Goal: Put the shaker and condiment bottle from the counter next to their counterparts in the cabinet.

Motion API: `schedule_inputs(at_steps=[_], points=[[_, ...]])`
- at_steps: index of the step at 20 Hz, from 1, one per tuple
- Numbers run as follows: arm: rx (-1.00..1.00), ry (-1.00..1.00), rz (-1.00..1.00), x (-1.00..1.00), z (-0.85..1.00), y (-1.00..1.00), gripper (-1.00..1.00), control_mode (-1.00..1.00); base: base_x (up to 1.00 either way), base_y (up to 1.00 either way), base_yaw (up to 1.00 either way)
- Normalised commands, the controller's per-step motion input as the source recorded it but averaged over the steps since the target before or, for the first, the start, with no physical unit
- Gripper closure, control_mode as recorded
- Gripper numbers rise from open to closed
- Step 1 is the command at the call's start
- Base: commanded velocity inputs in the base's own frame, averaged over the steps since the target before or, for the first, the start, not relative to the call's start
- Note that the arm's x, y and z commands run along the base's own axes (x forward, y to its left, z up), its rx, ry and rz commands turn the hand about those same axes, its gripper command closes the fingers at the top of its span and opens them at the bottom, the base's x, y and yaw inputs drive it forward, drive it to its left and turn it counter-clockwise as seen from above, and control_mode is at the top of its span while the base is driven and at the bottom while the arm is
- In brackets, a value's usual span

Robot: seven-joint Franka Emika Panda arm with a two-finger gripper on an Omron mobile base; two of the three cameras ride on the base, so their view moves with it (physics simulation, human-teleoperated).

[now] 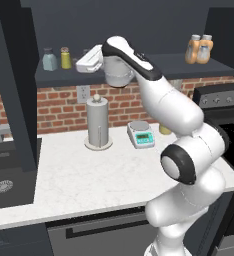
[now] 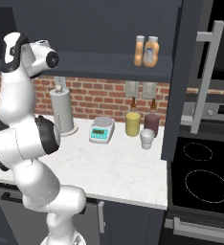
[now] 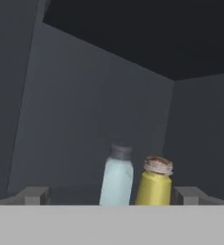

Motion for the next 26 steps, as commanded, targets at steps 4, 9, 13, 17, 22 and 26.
schedule_inputs(at_steps=[4,9,13,17,22,26], points=[[0.07,0.00,-0.08,-0.41,-0.01,-0.21,-1.00,-1.00,0.00,0.00,0.00],[0.12,0.00,-0.16,-0.50,0.00,-0.28,-1.00,-1.00,0.00,0.00,0.00],[0.16,0.02,-0.20,-0.55,0.00,-0.36,-1.00,-1.00,0.00,0.00,0.00],[0.20,0.06,-0.23,-0.61,0.00,-0.41,-1.00,-1.00,0.00,0.00,0.00],[0.23,0.09,-0.25,-0.72,0.00,-0.49,-1.00,-1.00,0.00,0.00,0.00],[0.23,0.11,-0.25,-0.71,0.00,-0.48,-1.00,-1.00,0.00,0.00,0.00]])
